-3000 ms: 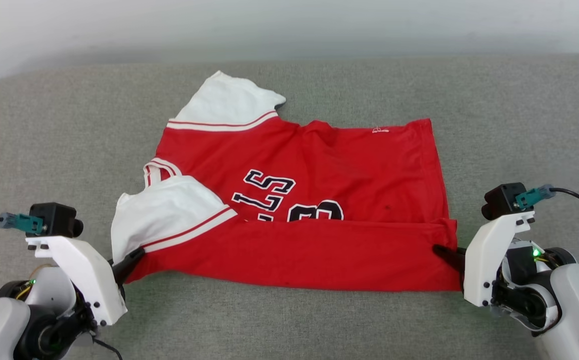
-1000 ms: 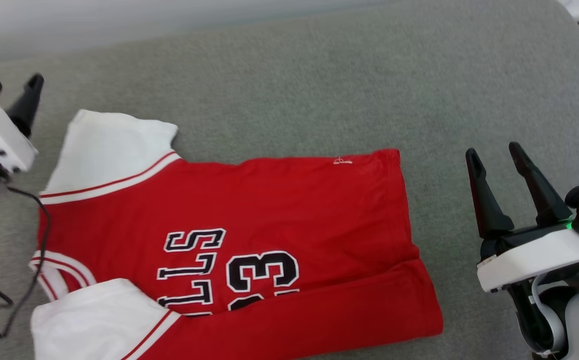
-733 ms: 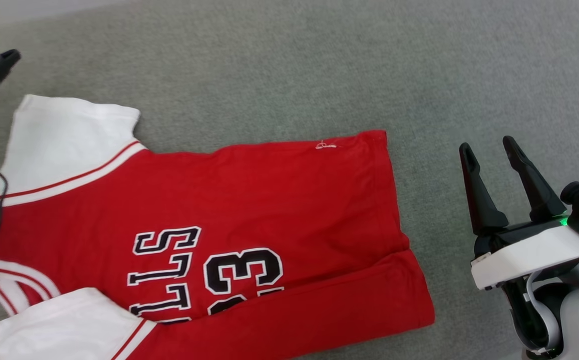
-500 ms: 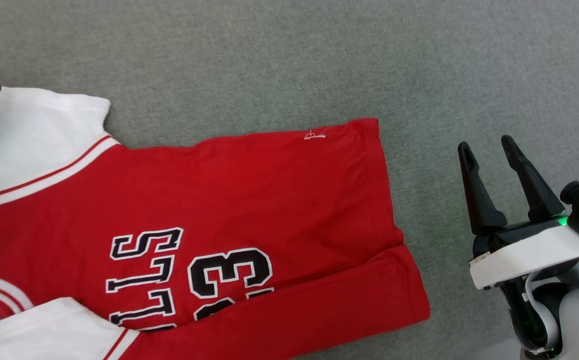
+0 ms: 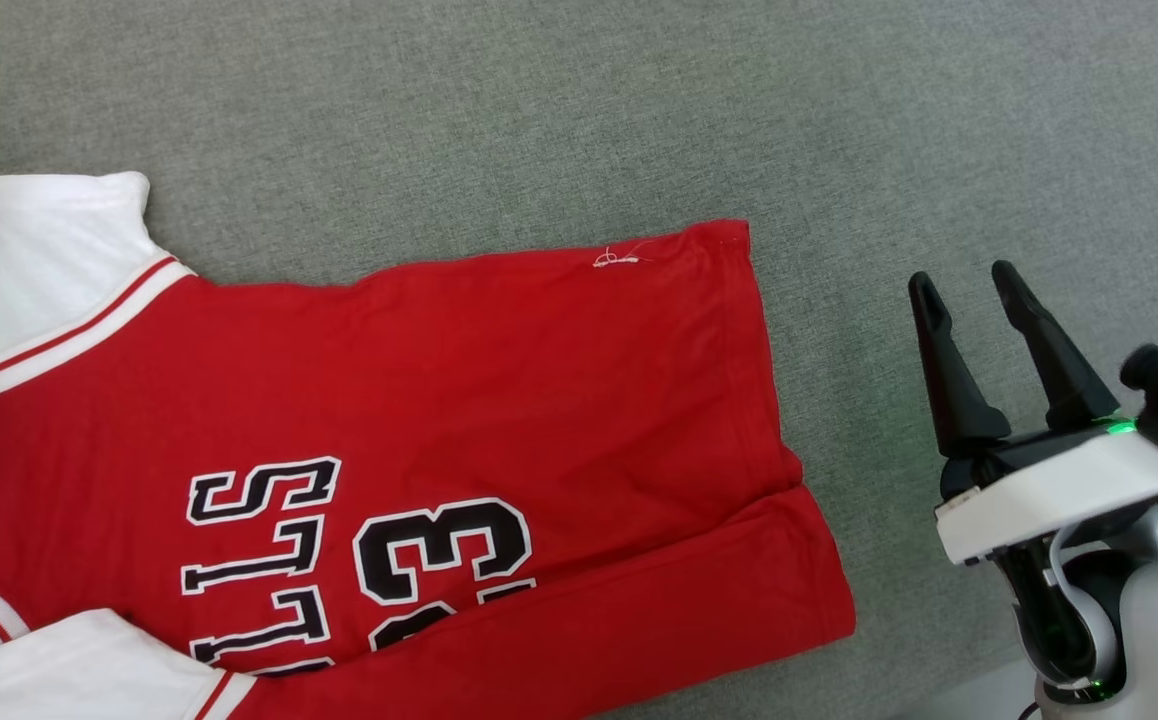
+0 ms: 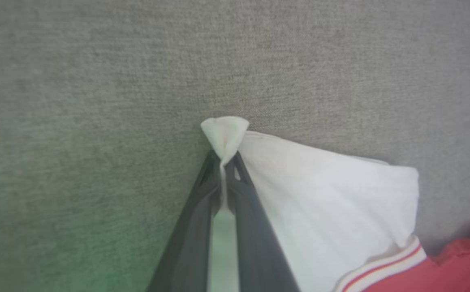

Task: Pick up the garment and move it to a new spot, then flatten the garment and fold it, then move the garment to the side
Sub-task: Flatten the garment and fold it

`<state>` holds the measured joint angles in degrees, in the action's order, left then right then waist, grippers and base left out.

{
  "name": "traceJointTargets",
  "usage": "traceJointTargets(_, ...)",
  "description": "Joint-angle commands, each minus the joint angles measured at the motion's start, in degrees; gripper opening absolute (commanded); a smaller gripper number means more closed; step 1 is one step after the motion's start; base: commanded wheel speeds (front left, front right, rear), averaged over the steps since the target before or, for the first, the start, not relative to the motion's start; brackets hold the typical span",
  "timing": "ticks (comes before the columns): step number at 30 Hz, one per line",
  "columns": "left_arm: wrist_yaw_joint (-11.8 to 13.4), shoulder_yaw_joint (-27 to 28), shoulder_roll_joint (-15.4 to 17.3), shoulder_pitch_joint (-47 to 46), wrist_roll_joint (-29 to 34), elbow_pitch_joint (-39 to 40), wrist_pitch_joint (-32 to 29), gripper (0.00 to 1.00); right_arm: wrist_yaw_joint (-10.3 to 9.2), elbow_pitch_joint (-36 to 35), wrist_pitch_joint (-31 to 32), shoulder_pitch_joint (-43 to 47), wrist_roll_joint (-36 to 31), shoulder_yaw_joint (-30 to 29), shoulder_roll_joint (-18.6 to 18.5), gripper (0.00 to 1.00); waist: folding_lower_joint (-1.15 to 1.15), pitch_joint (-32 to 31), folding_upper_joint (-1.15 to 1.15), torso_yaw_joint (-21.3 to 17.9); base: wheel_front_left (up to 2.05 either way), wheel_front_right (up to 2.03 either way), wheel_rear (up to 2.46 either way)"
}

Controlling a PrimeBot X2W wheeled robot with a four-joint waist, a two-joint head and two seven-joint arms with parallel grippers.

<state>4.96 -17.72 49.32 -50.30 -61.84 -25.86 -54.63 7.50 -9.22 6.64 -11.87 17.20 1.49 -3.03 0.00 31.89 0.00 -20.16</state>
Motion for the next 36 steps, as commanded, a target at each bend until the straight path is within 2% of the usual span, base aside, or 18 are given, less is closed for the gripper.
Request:
traceJointTargets(1,-0.1,-2.8,-4.8,5.4,-0.8,-2.1,-0.8,0.00,-0.03,0.6,1.5,-1.2,0.7,0.2,0.3,1.00,0.00,-0.2,0.00,0.3,0.00,0.00,0.00)
traceJointTargets(6,-0.4,-2.3,-5.1,2.7,0.1,-2.3,1.5,0.00,-0.03,2.6,7.6,-4.1,3.8,0.6,-0.9,1.00,0.00,-1.2,0.00,1.3,0.00,0.00,0.00)
traceJointTargets(12,-2.0,-2.8,-6.6,-2.7,2.2,-1.0,4.7,0.00,-0.03,8.0,25.2,-11.1,8.4,-0.1,-2.2,1.00,0.00,-2.3,0.00,5.4,0.00,0.00,0.00)
traceJointTargets(17,-5.1,-4.7,-9.3,-6.8,4.2,0.2,7.3,0.00,-0.03,11.7,37.4,-18.0,8.9,-1.0,-3.6,1.00,0.00,-2.6,0.00,10.3,0.00,0.00,0.00)
traceJointTargets(21,-7.2,-5.9,-11.2,-8.7,5.1,0.5,9.0,0.00,-0.03,14.9,44.1,-22.0,7.7,-1.7,-4.3,1.00,0.00,-2.2,0.00,13.4,0.00,0.00,0.00)
traceJointTargets(28,-9.4,-6.7,-12.7,-9.7,5.5,-0.7,11.4,0.00,-0.03,22.5,50.2,-23.2,6.1,-2.8,-2.8,1.00,0.00,-1.9,0.00,16.0,0.00,0.00,0.00)
traceJointTargets(29,-9.6,-6.8,-12.7,-9.8,5.7,-0.8,11.8,0.00,-0.03,23.6,50.8,-23.0,5.9,-2.9,-2.5,0.29,0.00,-1.7,0.00,16.2,0.00,0.00,0.00)
traceJointTargets(30,-9.7,-6.9,-12.7,-9.9,5.7,-0.9,12.1,0.00,-0.03,24.6,51.1,-22.9,5.9,-2.9,-2.1,0.00,0.00,-1.7,0.00,16.4,0.00,0.00,0.00)
traceJointTargets(36,-10.4,-7.1,-12.4,-10.0,6.0,-1.5,13.2,0.00,-0.02,26.1,51.4,-23.0,6.1,-2.2,-2.1,0.00,0.00,-2.1,0.00,16.8,0.00,0.00,0.00)
